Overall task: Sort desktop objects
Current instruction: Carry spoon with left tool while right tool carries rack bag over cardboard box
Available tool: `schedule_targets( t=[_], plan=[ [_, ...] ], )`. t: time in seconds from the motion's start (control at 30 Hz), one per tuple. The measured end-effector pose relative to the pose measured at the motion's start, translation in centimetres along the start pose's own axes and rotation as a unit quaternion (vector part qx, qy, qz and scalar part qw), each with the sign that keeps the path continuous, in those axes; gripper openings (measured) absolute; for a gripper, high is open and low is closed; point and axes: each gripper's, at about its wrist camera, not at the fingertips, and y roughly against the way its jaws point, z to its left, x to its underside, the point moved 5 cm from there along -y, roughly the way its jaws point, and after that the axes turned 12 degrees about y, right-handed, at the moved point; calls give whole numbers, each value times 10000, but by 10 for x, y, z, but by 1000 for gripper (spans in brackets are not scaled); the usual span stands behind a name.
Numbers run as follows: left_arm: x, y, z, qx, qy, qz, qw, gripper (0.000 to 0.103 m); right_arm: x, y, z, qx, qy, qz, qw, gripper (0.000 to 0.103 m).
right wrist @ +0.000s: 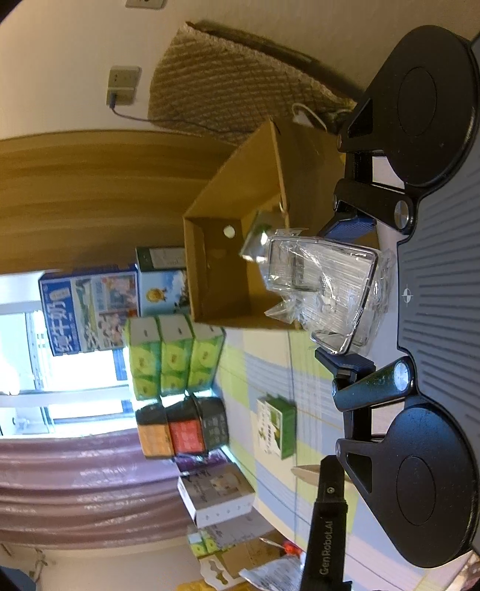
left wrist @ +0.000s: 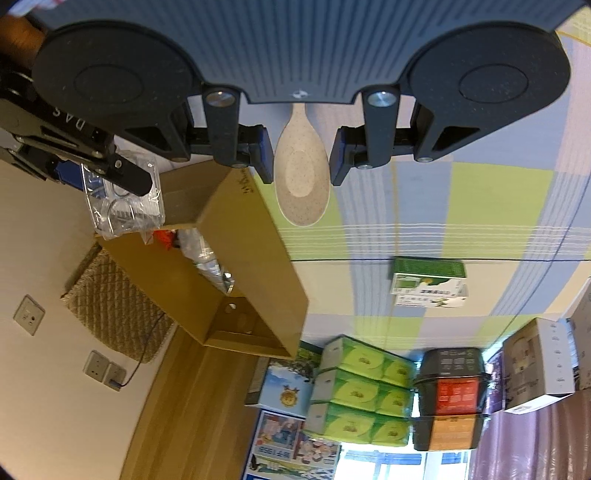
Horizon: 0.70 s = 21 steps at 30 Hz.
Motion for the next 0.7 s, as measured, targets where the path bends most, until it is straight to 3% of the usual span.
schedule_targets(
  t=[0.7],
  plan=[
    [-12,-15,-69,534,-225,93,9983,27,-19,10,-57,242,-161,-7,9996,57]
  ],
)
